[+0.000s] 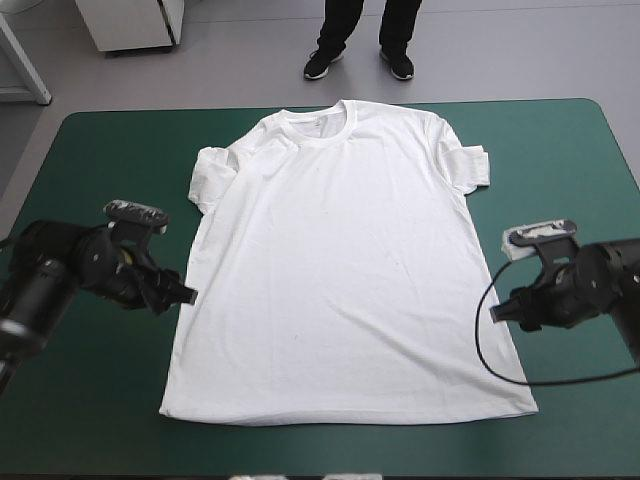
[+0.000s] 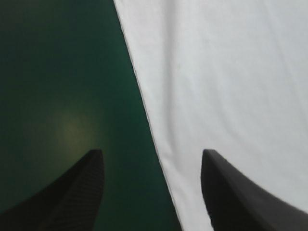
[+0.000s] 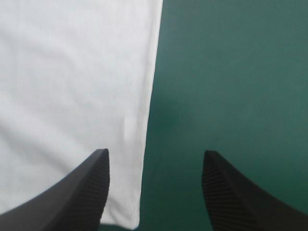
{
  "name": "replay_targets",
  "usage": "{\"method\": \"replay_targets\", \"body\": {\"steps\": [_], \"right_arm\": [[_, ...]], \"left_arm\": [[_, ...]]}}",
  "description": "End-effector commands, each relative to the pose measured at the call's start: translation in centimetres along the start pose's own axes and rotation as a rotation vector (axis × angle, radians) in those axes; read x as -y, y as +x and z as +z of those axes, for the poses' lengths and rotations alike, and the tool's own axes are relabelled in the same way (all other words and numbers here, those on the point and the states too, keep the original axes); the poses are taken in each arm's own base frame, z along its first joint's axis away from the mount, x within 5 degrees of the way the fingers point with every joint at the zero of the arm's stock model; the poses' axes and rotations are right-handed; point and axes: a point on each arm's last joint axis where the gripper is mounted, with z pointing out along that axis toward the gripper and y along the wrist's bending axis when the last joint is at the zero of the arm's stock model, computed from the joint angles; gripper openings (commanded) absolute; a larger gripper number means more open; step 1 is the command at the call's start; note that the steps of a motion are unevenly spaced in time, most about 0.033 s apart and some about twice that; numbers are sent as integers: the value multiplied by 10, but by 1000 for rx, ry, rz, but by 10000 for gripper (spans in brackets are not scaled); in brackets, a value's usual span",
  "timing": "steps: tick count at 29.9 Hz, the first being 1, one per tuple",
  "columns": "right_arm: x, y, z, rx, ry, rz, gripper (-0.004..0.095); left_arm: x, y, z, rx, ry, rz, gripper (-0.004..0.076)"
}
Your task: Fold the cloth
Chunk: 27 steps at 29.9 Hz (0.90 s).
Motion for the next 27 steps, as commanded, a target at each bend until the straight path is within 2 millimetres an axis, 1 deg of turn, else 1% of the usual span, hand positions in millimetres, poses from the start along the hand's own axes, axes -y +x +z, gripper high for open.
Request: {"method": "replay_targets", "body": {"steps": [1, 3, 6, 8, 9, 10, 11, 12, 15, 19, 20, 23, 27], "right_arm": [[6, -40, -3, 84, 22, -3, 550], [8, -62, 4, 89, 22, -5, 550], [11, -91, 16, 113, 26, -7, 550], [13, -108, 18, 155, 31, -7, 550], [14, -116, 22, 170, 32, -7, 550], [14, -122, 22, 194, 35, -9, 550], [15, -129, 23, 213, 36, -13, 550], [15, -134, 24, 226, 37, -15, 550], [16, -144, 29, 240, 40, -23, 550], [17, -149, 38, 224, 40, -45, 550], [17, -150, 41, 216, 39, -46, 550], [17, -152, 46, 207, 38, -46, 550], [17, -155, 54, 204, 34, -51, 550]], "left_arm": [[-3, -42, 10, 81, -18, 3, 439], [-5, -63, 23, 90, -29, 12, 439], [-10, -89, 43, 110, -39, 23, 439], [-21, -102, 59, 97, -50, 2, 439], [-26, -107, 64, 94, -54, -5, 439], [-33, -112, 70, 91, -52, -19, 439], [-39, -117, 81, 79, -34, -44, 439], [-44, -122, 85, 84, -24, -60, 439], [-53, -133, 101, 79, 2, -64, 439], [-55, -144, 121, 61, 5, -68, 439], [-55, -146, 128, 47, 15, -71, 439], [-54, -147, 142, 15, 40, -77, 439], [-53, -146, 155, -19, 49, -79, 439]]}}
